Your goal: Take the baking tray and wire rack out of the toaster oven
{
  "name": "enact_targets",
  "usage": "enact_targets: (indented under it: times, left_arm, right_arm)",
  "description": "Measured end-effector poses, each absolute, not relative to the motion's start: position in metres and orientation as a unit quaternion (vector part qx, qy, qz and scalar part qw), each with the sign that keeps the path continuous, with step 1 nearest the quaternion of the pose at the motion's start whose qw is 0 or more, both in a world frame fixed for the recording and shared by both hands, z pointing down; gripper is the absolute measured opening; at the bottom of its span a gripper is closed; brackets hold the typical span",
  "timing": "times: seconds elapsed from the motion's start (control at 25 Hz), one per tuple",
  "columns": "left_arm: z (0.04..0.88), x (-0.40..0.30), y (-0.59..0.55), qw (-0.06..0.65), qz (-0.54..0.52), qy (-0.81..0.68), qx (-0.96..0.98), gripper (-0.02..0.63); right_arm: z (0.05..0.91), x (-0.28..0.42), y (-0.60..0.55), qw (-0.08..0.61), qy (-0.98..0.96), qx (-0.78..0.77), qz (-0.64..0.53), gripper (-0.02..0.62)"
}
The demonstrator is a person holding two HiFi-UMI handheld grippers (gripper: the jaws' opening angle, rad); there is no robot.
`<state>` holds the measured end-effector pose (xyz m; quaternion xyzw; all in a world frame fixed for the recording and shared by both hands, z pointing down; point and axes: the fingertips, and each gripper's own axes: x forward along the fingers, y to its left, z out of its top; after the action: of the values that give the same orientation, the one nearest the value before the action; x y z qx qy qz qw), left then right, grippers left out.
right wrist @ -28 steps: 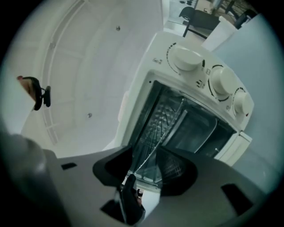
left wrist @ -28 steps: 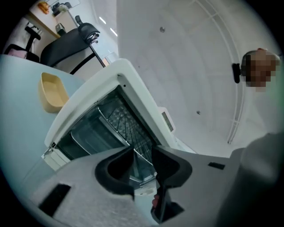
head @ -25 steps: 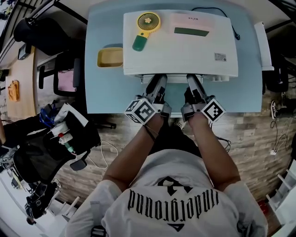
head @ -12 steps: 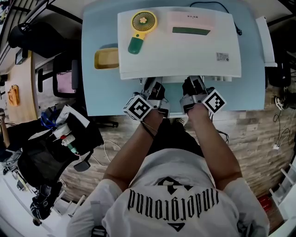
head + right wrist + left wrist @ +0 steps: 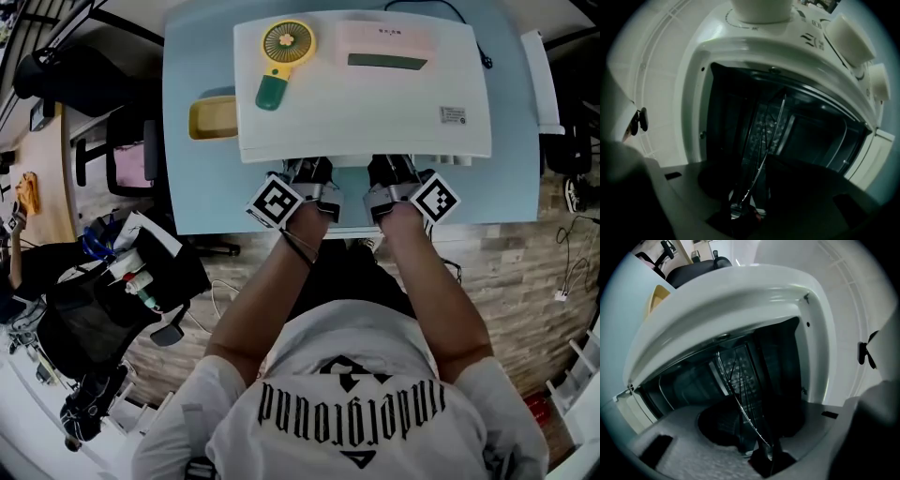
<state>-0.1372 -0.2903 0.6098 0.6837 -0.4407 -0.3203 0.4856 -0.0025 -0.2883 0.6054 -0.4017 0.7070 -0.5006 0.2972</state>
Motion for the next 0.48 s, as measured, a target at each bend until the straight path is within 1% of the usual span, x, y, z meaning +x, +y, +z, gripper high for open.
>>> enact_targets:
  times: [0.08,0.12,0.24,0.36,0.4,0.44,0.48]
  left_arm:
    - [0.6124,-0.1376,-0.2916,0.487,-0.318,-0.444,0.682,0.158]
    - [0.6131,-0.1379,-0.2915,0.486,-0.318,-0.445,0.682,0.147]
    - [0.6154,-0.1371,-0.2893,0.485,-0.315,-0.448,0.682,0.089]
    - [0.6165,-0.1364,-0.2883,0.491,-0.318,-0.452,0.673,0.043]
    - [0.6165,-0.1364,-0.2884,0.493,-0.318,-0.453,0.671,0.029]
    - [0.6171,-0.1366,-0.2884,0.492,-0.316,-0.455,0.672,0.028]
    - [0.6181,-0.137,-0.2883,0.49,-0.314,-0.456,0.673,0.026]
  right_arm:
    - [0.6033,-0.0007,-0.2895,0.3,0.708,-0.403,-0.497,0.162]
    - [0.6018,-0.0007,-0.2905,0.301,0.709,-0.402,-0.495,0.153]
    - [0.6032,-0.0002,-0.2914,0.301,0.707,-0.403,-0.498,0.116]
    - [0.6065,0.0026,-0.2908,0.3,0.702,-0.408,-0.501,0.068]
    - [0.6075,0.0035,-0.2908,0.297,0.702,-0.41,-0.5,0.04]
    - [0.6083,0.004,-0.2909,0.294,0.703,-0.412,-0.5,0.012]
    - [0.6089,0.0041,-0.2911,0.292,0.704,-0.413,-0.499,0.01]
